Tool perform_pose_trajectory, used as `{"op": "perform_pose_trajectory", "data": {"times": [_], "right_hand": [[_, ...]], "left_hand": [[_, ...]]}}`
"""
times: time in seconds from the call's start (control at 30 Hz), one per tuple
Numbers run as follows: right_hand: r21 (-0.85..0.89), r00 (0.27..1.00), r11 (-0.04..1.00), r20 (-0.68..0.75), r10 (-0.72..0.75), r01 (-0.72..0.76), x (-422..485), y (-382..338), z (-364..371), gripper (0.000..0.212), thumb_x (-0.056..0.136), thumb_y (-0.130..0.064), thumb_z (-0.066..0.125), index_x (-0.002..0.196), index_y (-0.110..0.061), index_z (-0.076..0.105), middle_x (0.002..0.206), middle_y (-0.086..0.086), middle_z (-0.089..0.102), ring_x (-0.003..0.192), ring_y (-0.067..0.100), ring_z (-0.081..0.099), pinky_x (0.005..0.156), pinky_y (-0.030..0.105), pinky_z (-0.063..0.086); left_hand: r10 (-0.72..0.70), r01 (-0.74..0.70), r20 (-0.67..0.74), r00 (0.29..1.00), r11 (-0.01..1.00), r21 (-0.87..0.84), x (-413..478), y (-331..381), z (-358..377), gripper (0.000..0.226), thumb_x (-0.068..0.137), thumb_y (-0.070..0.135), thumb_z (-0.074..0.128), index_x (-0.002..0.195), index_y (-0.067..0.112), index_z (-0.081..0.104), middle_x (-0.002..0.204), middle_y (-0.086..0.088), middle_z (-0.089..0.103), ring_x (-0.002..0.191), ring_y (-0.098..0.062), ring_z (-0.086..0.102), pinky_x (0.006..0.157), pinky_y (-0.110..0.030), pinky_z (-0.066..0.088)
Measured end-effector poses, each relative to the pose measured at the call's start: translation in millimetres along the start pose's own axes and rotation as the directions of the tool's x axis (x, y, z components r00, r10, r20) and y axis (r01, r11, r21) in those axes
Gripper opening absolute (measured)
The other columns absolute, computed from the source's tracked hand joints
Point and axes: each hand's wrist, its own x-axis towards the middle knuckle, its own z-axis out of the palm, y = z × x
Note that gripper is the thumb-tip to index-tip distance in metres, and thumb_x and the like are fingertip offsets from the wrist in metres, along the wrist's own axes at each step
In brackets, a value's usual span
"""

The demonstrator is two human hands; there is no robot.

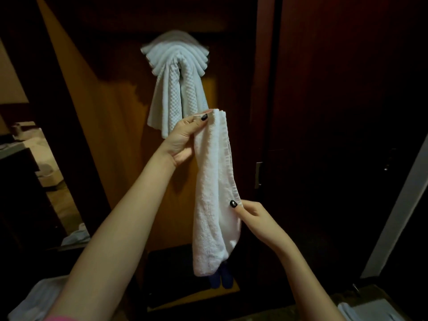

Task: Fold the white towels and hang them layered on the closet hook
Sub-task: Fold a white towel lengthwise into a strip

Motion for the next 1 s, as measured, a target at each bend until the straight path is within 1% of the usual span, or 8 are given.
{"op": "perform_pose_trajectory", "data": {"times": [0.1,0.2,0.33,0.43,0.57,0.8,0.9,1.0], "right_hand": [[-0.062,0.997,0.997,0.051,0.054,-0.051,-2.3,8.5,2.0,0.044,0.09,-0.048,0.049,0.078,-0.014,0.073,0.084,-0.003,0.075,0.08,0.003,0.066,0.075,0.019,0.049],[-0.069,0.99,0.992,0.085,0.112,-0.107,-8.8,19.6,-0.7,0.061,0.092,-0.051,0.046,0.084,0.005,0.069,0.09,0.025,0.069,0.081,0.013,0.059,0.079,0.026,0.045],[0.047,0.961,0.97,0.157,0.229,-0.239,-20.6,26.3,-0.4,0.044,0.093,-0.05,0.047,0.063,-0.026,0.069,0.07,-0.003,0.067,0.077,0.018,0.063,0.066,0.021,0.045],[0.112,0.969,0.966,0.111,0.22,-0.233,-25.2,31.3,2.0,0.04,0.095,-0.043,0.05,0.077,-0.017,0.073,0.083,0.004,0.069,0.083,0.018,0.062,0.074,0.026,0.047],[0.115,0.992,0.987,-0.043,0.115,-0.11,-29.9,31.2,-5.0,0.038,0.095,-0.037,0.057,0.066,-0.013,0.064,0.071,-0.001,0.058,0.071,0.011,0.053,0.066,0.025,0.04],[0.238,0.887,0.97,-0.438,0.15,-0.046,-25.6,37.4,-29.2,0.028,0.089,-0.012,0.069,0.065,-0.01,0.053,0.062,0.001,0.049,0.059,0.013,0.047,0.051,0.022,0.038],[0.301,0.908,0.951,-0.374,0.187,-0.072,-28.1,37.1,-42.1,0.027,0.086,-0.021,0.069,0.068,-0.01,0.053,0.069,0.008,0.054,0.063,0.019,0.055,0.055,0.026,0.043],[0.262,0.973,0.953,-0.136,0.189,-0.149,-33.3,35.4,-47.8,0.03,0.086,-0.031,0.064,0.062,-0.014,0.057,0.062,-0.001,0.055,0.058,0.009,0.053,0.056,0.02,0.044]], "left_hand": [[0.032,-0.032,-0.041,0.999,0.999,0.009,2.4,6.0,-0.6,0.017,0.09,0.006,0.058,0.104,0.003,0.068,0.098,-0.008,0.072,0.087,-0.014,0.07,0.085,-0.029,0.058],[0.077,-0.078,-0.09,0.993,0.997,-0.01,3.8,13.0,-4.8,0.018,0.083,0.009,0.064,0.098,0.005,0.073,0.099,-0.01,0.073,0.09,-0.017,0.07,0.091,-0.035,0.055],[0.103,-0.102,-0.166,0.981,0.995,0.014,8.1,14.6,-8.0,0.018,0.087,0.006,0.063,0.104,0.003,0.069,0.1,-0.01,0.07,0.092,-0.017,0.069,0.093,-0.036,0.054],[0.093,-0.086,-0.207,0.974,0.995,0.043,12.0,15.5,-6.9,0.016,0.094,0.005,0.059,0.108,0.002,0.065,0.099,-0.01,0.063,0.084,-0.015,0.066,0.081,-0.03,0.059],[0.128,-0.09,-0.199,0.972,0.978,0.191,9.9,20.0,-9.0,0.017,0.093,0.006,0.06,0.11,0.005,0.066,0.098,-0.006,0.071,0.089,-0.015,0.069,0.075,-0.029,0.06],[0.112,-0.145,0.093,0.989,0.695,0.704,-4.5,28.6,-23.1,0.035,0.085,0.022,0.071,0.114,0.041,0.068,0.1,-0.007,0.062,0.095,-0.016,0.061,0.08,-0.026,0.053],[-0.081,-0.144,0.231,0.97,0.573,0.806,-10.1,32.0,-29.6,0.037,0.085,0.032,0.069,0.118,0.048,0.065,0.09,0.015,0.063,0.089,-0.004,0.059,0.079,-0.016,0.05],[-0.172,-0.125,0.252,0.952,0.533,0.837,-14.1,34.7,-40.9,0.031,0.085,0.031,0.066,0.112,0.047,0.07,0.114,0.022,0.067,0.111,0.002,0.06,0.086,-0.011,0.047]]}}
